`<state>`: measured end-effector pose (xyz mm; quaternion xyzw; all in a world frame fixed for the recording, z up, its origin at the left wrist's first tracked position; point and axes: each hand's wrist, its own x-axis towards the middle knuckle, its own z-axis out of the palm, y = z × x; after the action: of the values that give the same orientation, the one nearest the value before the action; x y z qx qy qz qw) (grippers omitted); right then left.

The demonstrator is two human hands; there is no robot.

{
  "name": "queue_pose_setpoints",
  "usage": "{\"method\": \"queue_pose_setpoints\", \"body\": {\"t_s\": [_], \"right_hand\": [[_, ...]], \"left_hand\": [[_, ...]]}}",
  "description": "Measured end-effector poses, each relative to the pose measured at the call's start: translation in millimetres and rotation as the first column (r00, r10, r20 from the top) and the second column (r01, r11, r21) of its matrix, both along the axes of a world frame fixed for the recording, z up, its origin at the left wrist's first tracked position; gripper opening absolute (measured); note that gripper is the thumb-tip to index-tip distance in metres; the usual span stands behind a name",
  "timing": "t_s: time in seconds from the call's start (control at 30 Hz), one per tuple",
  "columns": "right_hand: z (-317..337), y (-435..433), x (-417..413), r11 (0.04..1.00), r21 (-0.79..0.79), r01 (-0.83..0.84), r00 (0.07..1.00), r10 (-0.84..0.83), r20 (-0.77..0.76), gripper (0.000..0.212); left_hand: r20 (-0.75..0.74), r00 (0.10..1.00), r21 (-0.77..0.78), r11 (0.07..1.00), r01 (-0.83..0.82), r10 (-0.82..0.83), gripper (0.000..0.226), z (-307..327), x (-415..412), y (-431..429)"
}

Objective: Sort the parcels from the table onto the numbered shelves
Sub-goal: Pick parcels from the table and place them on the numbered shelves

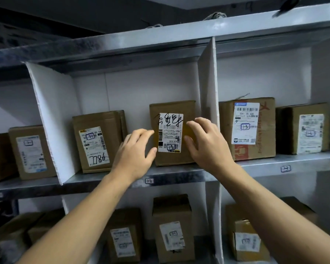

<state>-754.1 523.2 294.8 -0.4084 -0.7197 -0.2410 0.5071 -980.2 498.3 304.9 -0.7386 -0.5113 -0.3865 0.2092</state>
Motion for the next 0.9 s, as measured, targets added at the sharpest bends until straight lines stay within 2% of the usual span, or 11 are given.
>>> {"method": "queue_pose_setpoints", "body": {"t_s": [0.13,0.4,0.6,0.9], "right_hand": [[-11,-21,16,0.996,-0.052,0.074,0.994,-0.069,0.088,0.037],[-32,-86,82,0.961,-0.178,0.212,0.960,-0.170,0.224,0.037],[-44,-135,131,0.918,-0.266,0.295,0.938,-0.224,0.266,0.041],[-44,-147,186,0.869,-0.343,0.356,0.927,-0.280,0.250,0.045]], "left_hand": [[-0.077,0.996,-0.047,0.998,-0.052,0.048,0.053,-9,15,-20],[-0.031,0.999,-0.164,0.986,0.003,-0.008,0.053,-44,70,-74],[-0.017,0.999,-0.225,0.974,0.034,-0.039,0.052,-59,111,-102],[0.013,0.994,-0.199,0.974,0.107,-0.106,0.051,-46,190,-98]]}}
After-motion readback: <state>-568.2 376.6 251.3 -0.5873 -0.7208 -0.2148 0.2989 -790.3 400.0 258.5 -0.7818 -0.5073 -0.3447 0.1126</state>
